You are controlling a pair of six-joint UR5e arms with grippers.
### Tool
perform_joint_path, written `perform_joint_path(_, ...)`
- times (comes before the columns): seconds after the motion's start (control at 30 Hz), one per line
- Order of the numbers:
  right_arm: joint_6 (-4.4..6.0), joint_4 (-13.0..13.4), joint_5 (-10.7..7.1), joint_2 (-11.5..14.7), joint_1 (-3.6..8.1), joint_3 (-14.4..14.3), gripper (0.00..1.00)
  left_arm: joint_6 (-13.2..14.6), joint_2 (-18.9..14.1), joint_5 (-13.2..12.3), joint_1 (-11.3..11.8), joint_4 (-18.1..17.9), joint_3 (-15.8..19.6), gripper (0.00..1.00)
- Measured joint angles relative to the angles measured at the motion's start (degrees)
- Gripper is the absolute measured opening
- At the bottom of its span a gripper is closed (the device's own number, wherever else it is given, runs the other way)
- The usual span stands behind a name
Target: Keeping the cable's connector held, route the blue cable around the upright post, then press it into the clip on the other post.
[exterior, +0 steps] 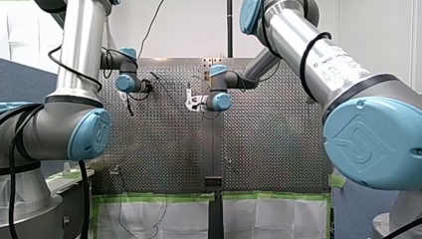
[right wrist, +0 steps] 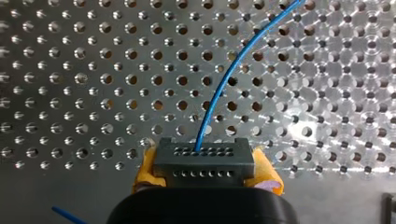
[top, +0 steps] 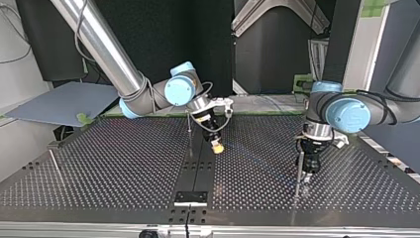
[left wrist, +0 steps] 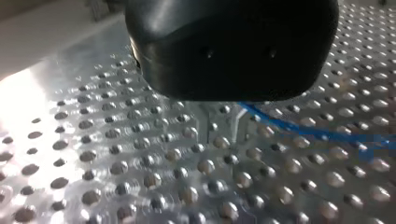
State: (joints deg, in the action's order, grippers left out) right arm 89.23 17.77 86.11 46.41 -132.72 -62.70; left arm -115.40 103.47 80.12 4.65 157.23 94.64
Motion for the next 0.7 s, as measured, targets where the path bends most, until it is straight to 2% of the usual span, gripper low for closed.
perform_joint_path(0.07, 0.0, 0.03, 0.04, -0.07, 0.1, -0.23, 0.0, 0.31, -0.04, 0.82, -0.06, 0.75, 0.0, 0.43)
perform_joint_path(0.1, 0.0, 0.04, 0.06, -0.09, 0.15, -0.34, 0.0, 0.28, -0.05, 1.07, -0.11, 1.03, 0.0, 0.43)
perform_joint_path(0.17, -0.02, 0.06, 0.11, -0.21, 0.24, -0.59, 0.0, -0.19, -0.04, 0.83, -0.15, 1.22, 0.0, 0.58)
perform_joint_path(0.2, -0.05, 0.08, 0.17, -0.28, 0.29, -0.77, 0.0, -0.5, -0.04, 0.57, -0.15, 1.19, 0.0, 0.58)
perform_joint_path(0.23, -0.09, 0.1, 0.28, -0.41, 0.36, -1.08, 0.0, -0.83, -0.05, 0.26, -0.15, 1.13, 0.0, 0.68)
perform_joint_path(0.27, -0.12, 0.11, 0.34, -0.53, 0.42, -1.34, 0.0, -1.24, -0.05, -0.1, -0.15, 1.06, 0.0, 0.73)
perform_joint_path(0.4, -0.38, 0.15, 0.64, -1.22, 0.69, -2.38, 0.0, -2.0, -0.02, -0.54, -0.17, 1.01, 0.0, 0.73)
perform_joint_path(0.57, -0.72, 0.23, 1.31, -2.0, 1.1, -3.97, 0.0, -3.15, -0.02, -1.45, -0.18, 0.57, 0.0, 0.85)
perform_joint_path(0.7, -1.26, 0.3, 1.73, -2.72, 1.38, -4.94, 0.0, -4.49, 0.0, -2.08, -0.19, 0.35, 0.0, 0.88)
